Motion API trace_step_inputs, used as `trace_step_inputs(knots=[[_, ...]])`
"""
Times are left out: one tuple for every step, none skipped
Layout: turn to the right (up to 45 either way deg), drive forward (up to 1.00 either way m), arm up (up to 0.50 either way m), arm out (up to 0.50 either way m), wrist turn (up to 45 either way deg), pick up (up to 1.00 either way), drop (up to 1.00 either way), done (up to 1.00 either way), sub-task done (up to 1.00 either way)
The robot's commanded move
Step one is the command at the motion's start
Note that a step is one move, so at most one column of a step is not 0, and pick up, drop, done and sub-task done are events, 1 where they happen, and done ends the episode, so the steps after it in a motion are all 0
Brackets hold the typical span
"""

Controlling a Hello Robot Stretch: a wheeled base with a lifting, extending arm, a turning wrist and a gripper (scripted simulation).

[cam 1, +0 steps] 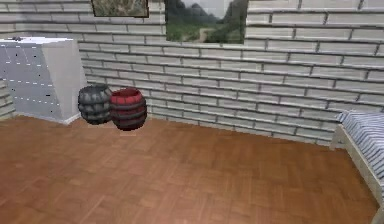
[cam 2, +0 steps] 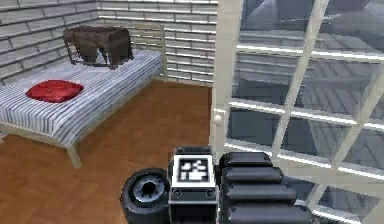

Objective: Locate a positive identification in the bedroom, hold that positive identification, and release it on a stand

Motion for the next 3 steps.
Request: trace_step_inputs(knots=[[0.0,0.35,0.00,0.00,0.0,0.00,0.00,0.00,0.00],[-45.0,0.00,0.00,0.00,0.0,0.00,0.00,0.00,0.00],[-9.0,0.00,0.00,0.00,0.0,0.00,0.00,0.00,0.00]])
